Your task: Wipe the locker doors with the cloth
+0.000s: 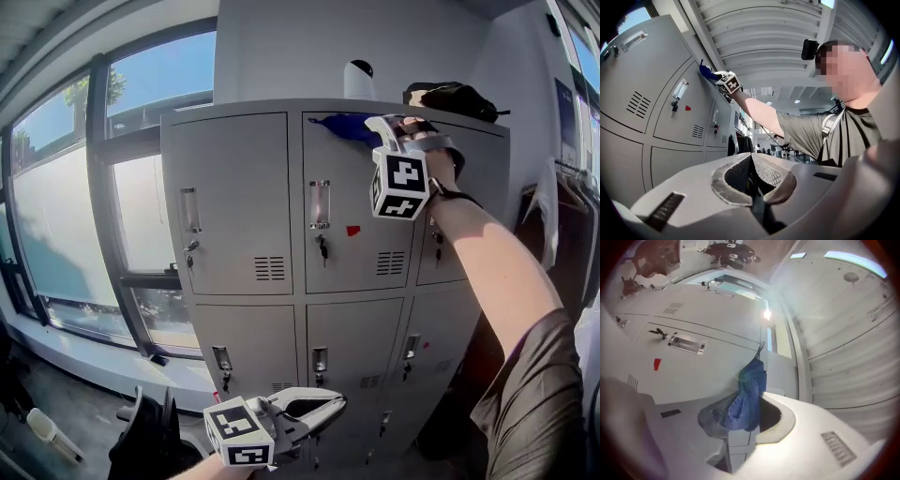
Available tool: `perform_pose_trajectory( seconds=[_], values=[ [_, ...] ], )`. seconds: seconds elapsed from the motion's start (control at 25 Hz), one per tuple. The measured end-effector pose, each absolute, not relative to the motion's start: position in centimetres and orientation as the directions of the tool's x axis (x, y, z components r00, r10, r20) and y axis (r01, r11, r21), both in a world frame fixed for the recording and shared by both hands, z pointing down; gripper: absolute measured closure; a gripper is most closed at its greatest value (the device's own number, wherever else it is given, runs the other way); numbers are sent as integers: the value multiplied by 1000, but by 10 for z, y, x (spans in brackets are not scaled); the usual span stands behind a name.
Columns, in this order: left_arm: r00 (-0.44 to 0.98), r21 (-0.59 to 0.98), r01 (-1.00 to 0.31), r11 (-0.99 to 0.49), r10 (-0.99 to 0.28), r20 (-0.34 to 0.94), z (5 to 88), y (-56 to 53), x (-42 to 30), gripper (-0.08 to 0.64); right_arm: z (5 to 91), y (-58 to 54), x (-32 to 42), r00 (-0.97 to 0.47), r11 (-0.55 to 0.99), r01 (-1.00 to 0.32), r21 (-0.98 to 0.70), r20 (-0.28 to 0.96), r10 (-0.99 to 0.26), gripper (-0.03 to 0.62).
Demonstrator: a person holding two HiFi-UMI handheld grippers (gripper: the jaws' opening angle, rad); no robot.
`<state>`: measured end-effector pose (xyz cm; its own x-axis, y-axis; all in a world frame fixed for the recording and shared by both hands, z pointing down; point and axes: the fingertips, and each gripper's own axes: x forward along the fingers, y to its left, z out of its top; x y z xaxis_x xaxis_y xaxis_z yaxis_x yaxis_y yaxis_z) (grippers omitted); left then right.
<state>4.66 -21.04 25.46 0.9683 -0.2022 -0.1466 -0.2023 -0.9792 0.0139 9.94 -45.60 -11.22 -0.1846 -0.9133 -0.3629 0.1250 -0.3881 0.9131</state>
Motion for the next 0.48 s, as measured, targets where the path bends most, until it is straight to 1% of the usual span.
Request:
perform_pose_trajectory(
  seconds=[0.2, 0.48],
  values=[
    [960, 17, -242, -970, -242, -144, 254, -217, 35, 551, -134, -474, 103, -159, -389, 116, 914, -369, -916, 506],
    [956, 25, -262, -965, -263, -130, 260, -219, 35, 551, -88, -484, 104, -179, -393, 180, 902, -363, -914, 506]
  ],
)
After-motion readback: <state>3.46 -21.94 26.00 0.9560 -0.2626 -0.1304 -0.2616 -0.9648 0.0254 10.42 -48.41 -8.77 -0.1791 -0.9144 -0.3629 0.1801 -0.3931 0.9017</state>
